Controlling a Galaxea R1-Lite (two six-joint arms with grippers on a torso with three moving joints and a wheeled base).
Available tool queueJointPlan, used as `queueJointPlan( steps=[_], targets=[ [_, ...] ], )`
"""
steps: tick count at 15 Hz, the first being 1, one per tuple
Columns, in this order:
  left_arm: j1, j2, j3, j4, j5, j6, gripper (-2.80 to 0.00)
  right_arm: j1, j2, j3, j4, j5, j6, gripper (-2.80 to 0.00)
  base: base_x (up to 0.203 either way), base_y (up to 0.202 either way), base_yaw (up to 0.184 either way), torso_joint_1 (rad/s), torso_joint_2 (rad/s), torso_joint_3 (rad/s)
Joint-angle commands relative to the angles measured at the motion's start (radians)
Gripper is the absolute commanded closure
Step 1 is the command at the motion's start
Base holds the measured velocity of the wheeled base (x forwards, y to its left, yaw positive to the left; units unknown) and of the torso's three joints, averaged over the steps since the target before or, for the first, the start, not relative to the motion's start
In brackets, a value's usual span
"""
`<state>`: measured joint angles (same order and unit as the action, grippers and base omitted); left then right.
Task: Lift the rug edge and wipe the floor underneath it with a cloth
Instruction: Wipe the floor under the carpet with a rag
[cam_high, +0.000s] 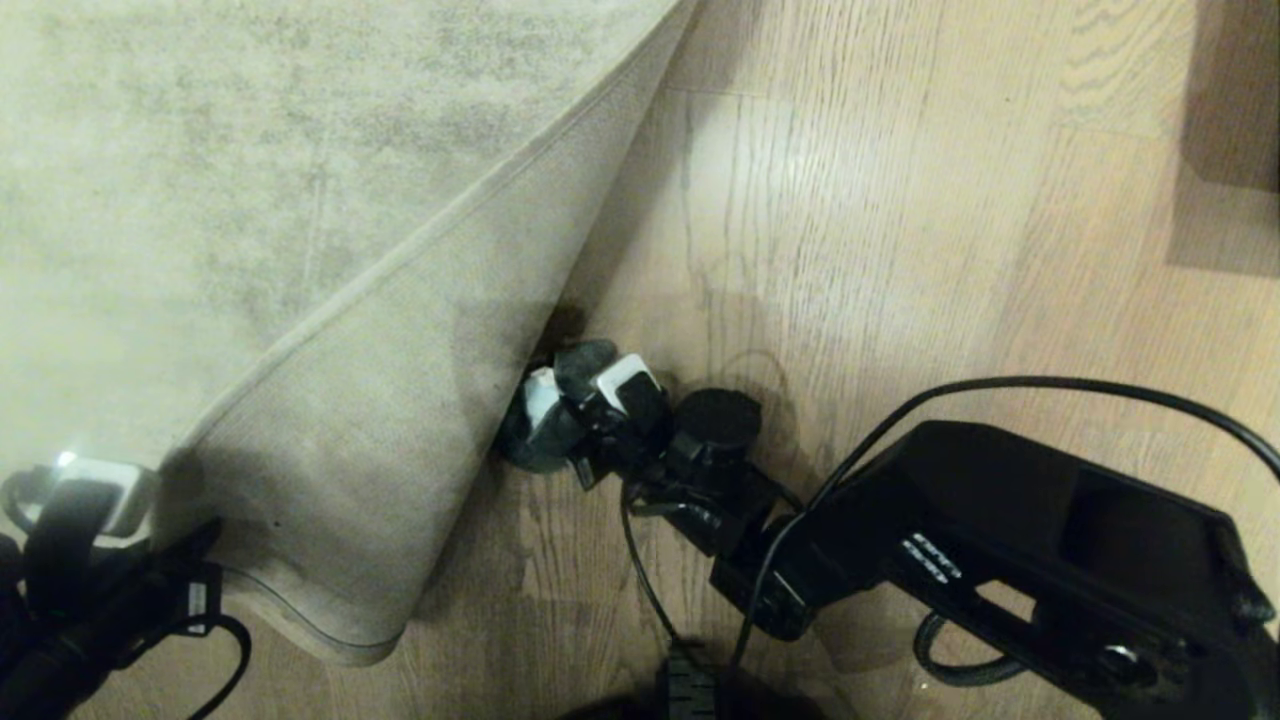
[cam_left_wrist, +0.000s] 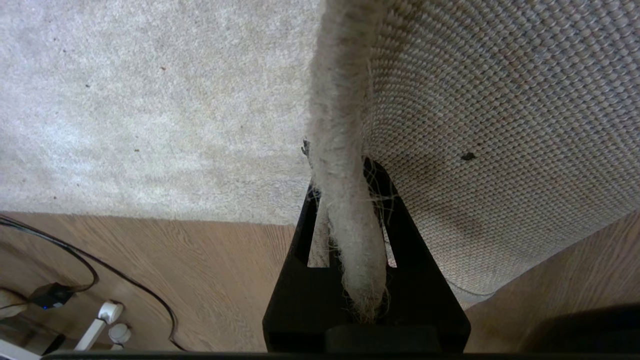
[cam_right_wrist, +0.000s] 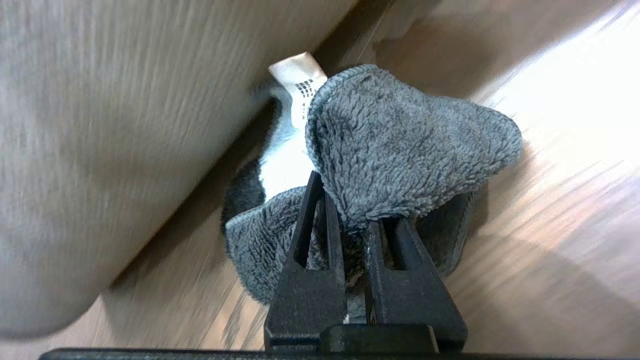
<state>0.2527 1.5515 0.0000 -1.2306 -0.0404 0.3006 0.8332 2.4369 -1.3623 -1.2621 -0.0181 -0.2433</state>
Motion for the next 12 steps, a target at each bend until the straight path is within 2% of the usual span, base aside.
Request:
queueJointPlan(
  steps=[1, 4, 6, 9, 12],
  targets=[
    [0.001, 0.001, 0.0, -0.007, -0.001, 0.002, 0.0, -0.003, -0.069, 0.001, 0.005, 0.0, -0.025, 0.0, 0.0, 0.0, 0.0, 0.0, 0.0, 0.0],
    [0.001, -0.001, 0.0, -0.007, -0.001, 0.003, 0.0, -0.001, -0.133, 0.013, 0.033, 0.001, -0.046, 0.0, 0.0, 0.0, 0.0, 0.0, 0.0, 0.0],
    [0.001, -0.001, 0.0, -0.007, -0.001, 0.003, 0.0, 0.01, -0.19, 0.075, 0.046, 0.002, -0.047, 0.0, 0.0, 0.0, 0.0, 0.0, 0.0, 0.0],
    [0.0, -0.002, 0.0, -0.007, -0.001, 0.005, 0.0, 0.06, -0.264, 0.259, 0.041, 0.003, -0.047, 0.0, 0.0, 0.0, 0.0, 0.0, 0.0, 0.0],
    [0.0, -0.005, 0.0, -0.009, -0.001, 0.005, 0.0, 0.184, -0.307, 0.468, 0.012, 0.003, -0.047, 0.0, 0.0, 0.0, 0.0, 0.0, 0.0, 0.0]
  ],
)
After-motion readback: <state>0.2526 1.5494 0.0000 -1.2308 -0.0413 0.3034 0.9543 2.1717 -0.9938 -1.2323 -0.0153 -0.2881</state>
